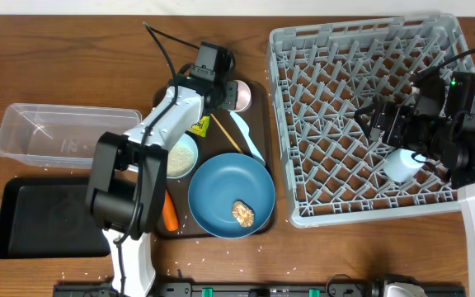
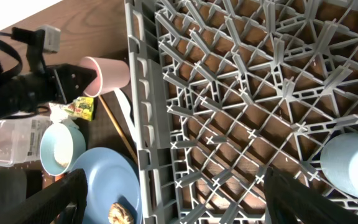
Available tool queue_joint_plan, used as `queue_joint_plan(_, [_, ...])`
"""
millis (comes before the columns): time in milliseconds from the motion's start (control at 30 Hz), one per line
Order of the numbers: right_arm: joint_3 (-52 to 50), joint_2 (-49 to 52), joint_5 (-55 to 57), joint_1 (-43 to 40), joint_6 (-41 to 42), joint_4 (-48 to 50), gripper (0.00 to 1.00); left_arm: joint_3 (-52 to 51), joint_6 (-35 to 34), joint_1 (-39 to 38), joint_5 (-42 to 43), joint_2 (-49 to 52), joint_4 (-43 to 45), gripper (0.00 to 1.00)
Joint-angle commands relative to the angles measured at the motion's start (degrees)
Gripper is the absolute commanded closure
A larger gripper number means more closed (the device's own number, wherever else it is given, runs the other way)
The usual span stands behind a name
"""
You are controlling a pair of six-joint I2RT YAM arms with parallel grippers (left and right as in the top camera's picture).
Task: Sort waste into correct bins and load items into the dishwasher rack
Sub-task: 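Grasp the pink cup with the left gripper and lift it, then pass the pink cup from the left gripper to the right gripper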
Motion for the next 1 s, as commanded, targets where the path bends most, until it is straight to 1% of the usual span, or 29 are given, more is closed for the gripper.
queue_joint_plan(0, [-0.2,0.1,0.2,0.5,-0.8,0.0,0.16,0.5,-0.5,0.3,3.1,-7.4,-1.8,0.94])
queue_joint_plan(67, [-0.2,0.1,0.2,0.5,-0.9,0.0,0.16,0.5,-0.5,0.4,6.1,-11.6,-3.9,0.94])
queue_joint_plan(167, [-0.2,0.1,0.2,0.5,-1.4,0.3,0.15,0.5,-0.5,1.7,14.9,-18.9,-7.7,0.94])
queue_joint_plan(233, [-0.2,0.1,-1.7,0.5,-4.0,0.5,0.14,0.5,-0.5,3.3,21.3,-23.0,-9.9,0.94])
queue_joint_plan(267, [-0.2,0.1,-4.2,0.5,-6.7,0.7,0.14,0.5,-1.0,4.3,24.8,-24.8,-10.8,0.94])
queue_joint_plan(333, [-0.2,0.1,-12.5,0.5,-13.0,1.6,0.14,0.5,-2.6,7.3,33.7,-28.4,-12.2,0.94])
queue_joint_plan(400, [-0.2,0.1,-25.6,0.5,-20.7,3.0,0.14,0.5,-4.0,10.6,43.3,-30.9,-12.1,0.94])
queue_joint_plan(433, [-0.2,0.1,-30.8,0.5,-23.3,3.7,0.15,0.5,-4.7,12.1,47.9,-31.8,-11.9,0.94])
queue_joint_plan(500, [-0.2,0.1,-45.0,0.5,-28.9,6.5,0.16,0.5,-6.4,15.1,56.5,-33.3,-11.5,0.94])
queue_joint_plan(533, [-0.2,0.1,-49.7,0.6,-29.8,8.3,0.18,0.5,-7.2,16.3,60.3,-33.8,-11.5,0.94])
queue_joint_plan(600, [-0.2,0.1,-54.6,1.3,-29.4,12.3,0.21,0.5,-7.8,17.6,65.9,-34.4,-11.5,0.94])
queue_joint_plan(667, [-0.2,0.1,-55.6,3.3,-27.9,16.0,0.23,0.5,-7.8,17.9,71.7,-34.6,-11.5,0.94])
queue_joint_plan(800, [-0.2,0.1,-55.5,9.2,-27.3,21.9,0.23,0.5,-8.0,17.7,79.6,-34.6,-11.5,0.94])
queue_joint_plan(900, [-0.2,0.1,-53.6,14.3,-27.0,27.2,0.21,0.5,-8.9,17.7,82.5,-34.6,-11.6,0.94])
queue_joint_plan(967, [-0.2,0.1,-48.3,17.0,-25.0,29.9,0.2,0.5,-11.4,17.5,82.5,-34.6,-11.7,0.94])
